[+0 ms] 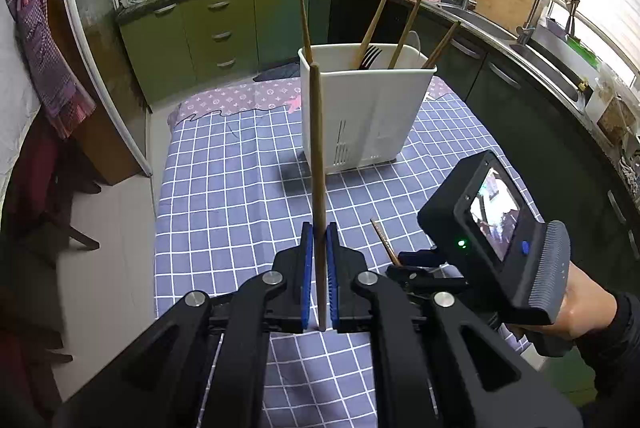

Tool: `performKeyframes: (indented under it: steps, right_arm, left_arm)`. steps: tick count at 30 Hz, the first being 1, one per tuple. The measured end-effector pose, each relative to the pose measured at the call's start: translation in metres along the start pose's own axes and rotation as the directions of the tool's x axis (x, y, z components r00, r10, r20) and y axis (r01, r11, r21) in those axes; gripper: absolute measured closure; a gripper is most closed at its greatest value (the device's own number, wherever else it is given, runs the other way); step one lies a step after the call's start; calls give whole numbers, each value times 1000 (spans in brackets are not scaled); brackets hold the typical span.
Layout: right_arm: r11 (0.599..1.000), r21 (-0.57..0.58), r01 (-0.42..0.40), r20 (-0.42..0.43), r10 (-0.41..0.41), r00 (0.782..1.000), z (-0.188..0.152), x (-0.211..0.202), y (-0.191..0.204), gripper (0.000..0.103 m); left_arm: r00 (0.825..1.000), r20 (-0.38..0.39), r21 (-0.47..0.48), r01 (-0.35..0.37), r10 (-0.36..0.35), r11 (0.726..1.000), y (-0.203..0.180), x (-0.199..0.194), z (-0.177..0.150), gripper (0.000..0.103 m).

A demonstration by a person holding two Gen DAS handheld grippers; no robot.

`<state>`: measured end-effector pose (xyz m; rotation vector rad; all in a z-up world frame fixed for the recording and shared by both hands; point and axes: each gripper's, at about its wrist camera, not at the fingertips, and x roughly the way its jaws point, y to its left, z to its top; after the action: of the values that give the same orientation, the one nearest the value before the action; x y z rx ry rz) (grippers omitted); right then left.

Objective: Organize utensils
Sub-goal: 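Grasp and lift the last chopstick with the right tool while the left holds its chopstick raised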

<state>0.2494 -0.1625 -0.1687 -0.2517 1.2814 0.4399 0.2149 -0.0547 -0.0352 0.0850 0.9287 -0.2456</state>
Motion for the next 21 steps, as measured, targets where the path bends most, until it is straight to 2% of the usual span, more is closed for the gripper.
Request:
performKeyframes:
  steps: [6,11,13,17,19,21]
  right_arm:
    - [999,27,-38,43,37,998,2,-5,-3,96]
    - [994,68,-85,175,72,982,-3,-41,-16,96]
    - [992,91,-88,271,60,961,-11,-67,-23,96]
    - [987,134,-90,430,24,903,-33,-111,-35,96]
    - [985,152,-86,487,1,873,-47,-128,-38,96]
    - [983,165,-82,520,-16,854,-60,-143,-45,96]
  left_arm:
    - [1000,2,-4,3,-3,1000,1,-1,-2,96]
    - [1000,6,-10,-1,1,1000,3,-4,-4,96]
    - [1000,8,-11,0,1,1000,4,-4,-5,96]
    - [1000,11,-7,-2,2,1000,4,-5,-6,96]
    - [1000,14,-2,-4,4,1000,3,-6,-7,96]
    - [1000,17,0,-2,2,1000,2,-6,-7,96]
